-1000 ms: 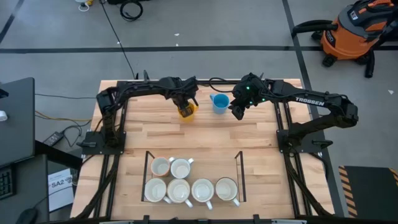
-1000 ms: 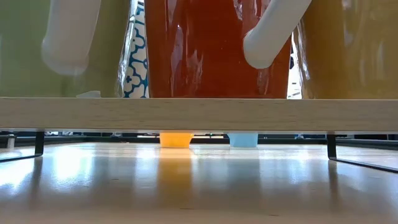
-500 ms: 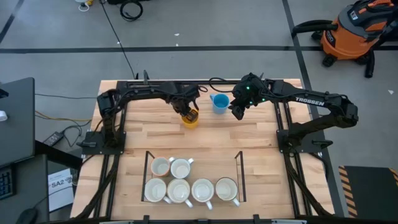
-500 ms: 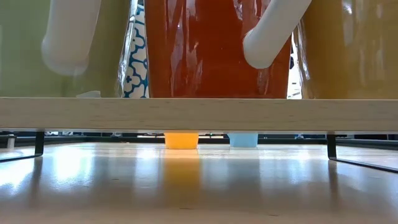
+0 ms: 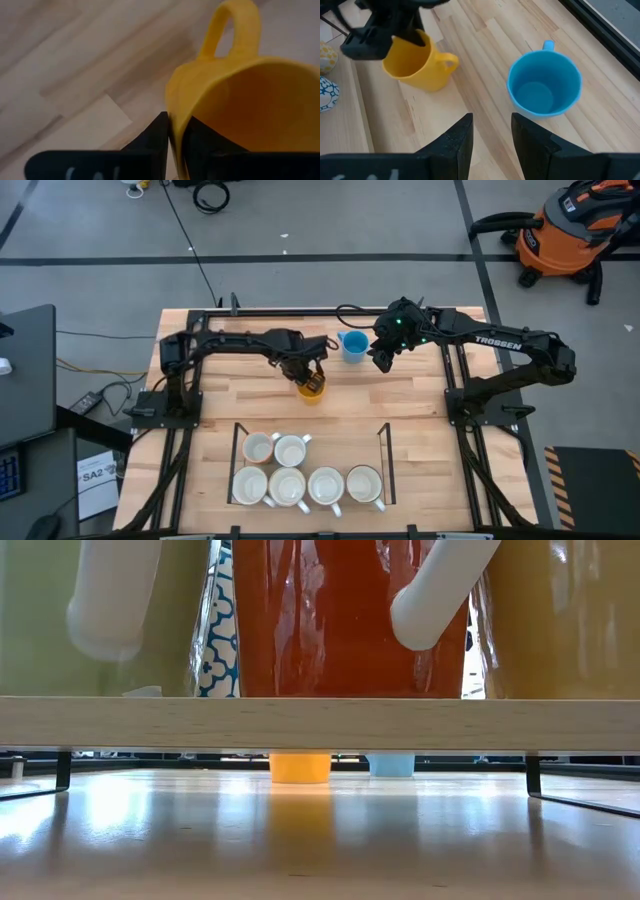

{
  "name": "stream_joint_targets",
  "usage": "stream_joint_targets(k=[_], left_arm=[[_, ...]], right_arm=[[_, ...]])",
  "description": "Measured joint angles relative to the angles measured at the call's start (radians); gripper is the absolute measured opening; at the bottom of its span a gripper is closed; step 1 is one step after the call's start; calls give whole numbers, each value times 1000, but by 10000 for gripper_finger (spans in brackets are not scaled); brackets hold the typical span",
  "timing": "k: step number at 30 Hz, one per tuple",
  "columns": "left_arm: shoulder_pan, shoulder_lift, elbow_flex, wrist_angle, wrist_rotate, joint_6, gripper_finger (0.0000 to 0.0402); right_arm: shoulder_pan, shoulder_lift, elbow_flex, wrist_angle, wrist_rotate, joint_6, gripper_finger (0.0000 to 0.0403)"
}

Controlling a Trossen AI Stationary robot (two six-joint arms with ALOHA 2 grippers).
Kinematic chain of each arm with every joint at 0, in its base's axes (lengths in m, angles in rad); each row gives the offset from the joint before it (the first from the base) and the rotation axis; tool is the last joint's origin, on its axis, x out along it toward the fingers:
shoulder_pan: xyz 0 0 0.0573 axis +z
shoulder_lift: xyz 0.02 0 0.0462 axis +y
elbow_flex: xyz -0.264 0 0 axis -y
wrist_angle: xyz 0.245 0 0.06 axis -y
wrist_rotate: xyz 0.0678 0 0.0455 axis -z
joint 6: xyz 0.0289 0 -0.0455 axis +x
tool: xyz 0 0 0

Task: Place coffee mugs
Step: Put the yellow mug on the shelf

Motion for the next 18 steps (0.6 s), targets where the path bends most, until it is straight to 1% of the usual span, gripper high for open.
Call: stream_joint_targets(k=[5,11,14,18], left_arm=[[-22,0,-1,1,-1,0,54],[-18,0,-1,2,-2,3,54],[-14,0,-1,5,-4,31,55],[-13,0,-1,6,-9,37,68]], right_arm=[[0,0,0,0,0,0,139],[0,0,0,0,0,0,139],[0,0,0,0,0,0,139],[0,0,0,0,0,0,139]])
